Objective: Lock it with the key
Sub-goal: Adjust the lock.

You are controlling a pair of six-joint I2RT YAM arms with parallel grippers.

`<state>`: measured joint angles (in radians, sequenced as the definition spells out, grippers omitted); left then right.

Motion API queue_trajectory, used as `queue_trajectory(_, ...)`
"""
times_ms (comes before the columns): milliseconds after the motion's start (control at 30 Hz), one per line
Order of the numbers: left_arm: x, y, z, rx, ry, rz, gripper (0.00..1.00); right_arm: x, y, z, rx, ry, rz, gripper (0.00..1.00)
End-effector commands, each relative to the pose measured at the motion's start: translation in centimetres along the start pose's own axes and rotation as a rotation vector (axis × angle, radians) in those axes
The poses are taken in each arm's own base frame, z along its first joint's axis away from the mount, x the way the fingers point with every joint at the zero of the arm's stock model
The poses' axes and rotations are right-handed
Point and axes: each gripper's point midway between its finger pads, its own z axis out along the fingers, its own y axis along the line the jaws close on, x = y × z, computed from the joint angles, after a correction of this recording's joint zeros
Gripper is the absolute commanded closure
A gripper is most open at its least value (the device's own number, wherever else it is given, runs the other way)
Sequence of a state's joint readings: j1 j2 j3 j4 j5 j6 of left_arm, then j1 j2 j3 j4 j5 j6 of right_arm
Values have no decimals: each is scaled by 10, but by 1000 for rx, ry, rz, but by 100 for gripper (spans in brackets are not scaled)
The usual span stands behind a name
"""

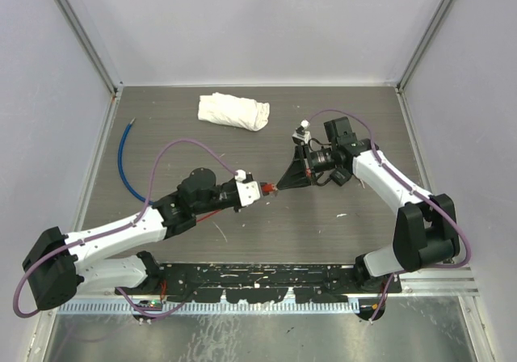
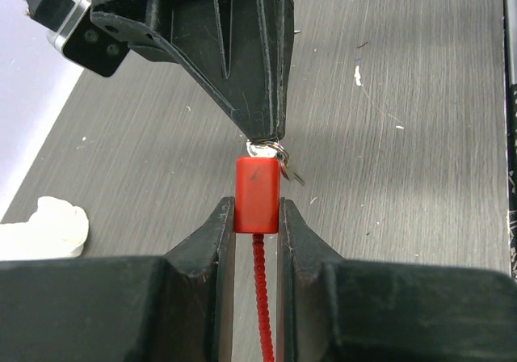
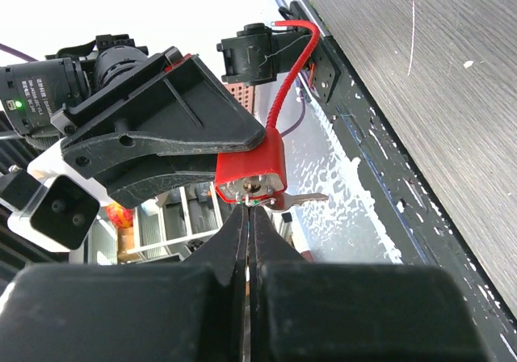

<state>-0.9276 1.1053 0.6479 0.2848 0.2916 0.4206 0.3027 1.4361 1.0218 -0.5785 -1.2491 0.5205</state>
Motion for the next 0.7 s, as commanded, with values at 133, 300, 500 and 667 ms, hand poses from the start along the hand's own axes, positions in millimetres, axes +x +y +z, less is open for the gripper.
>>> queue_trajectory(133,-19,27,-4,-72,6,129,100,6,22,-3,-106,55,78,95)
queue_trajectory(300,-15,25,-3,-68,15,128,100,4,23,-6,-118,44,64,71)
queue_trajectory(500,-16,21,-6,-65,-2,96,100,-7,32,-22,-124,-16,-42,55)
queue_trajectory(667,-24,12,-10,-46,-56,18,100,-13,29,-38,-14,-65,-278,45)
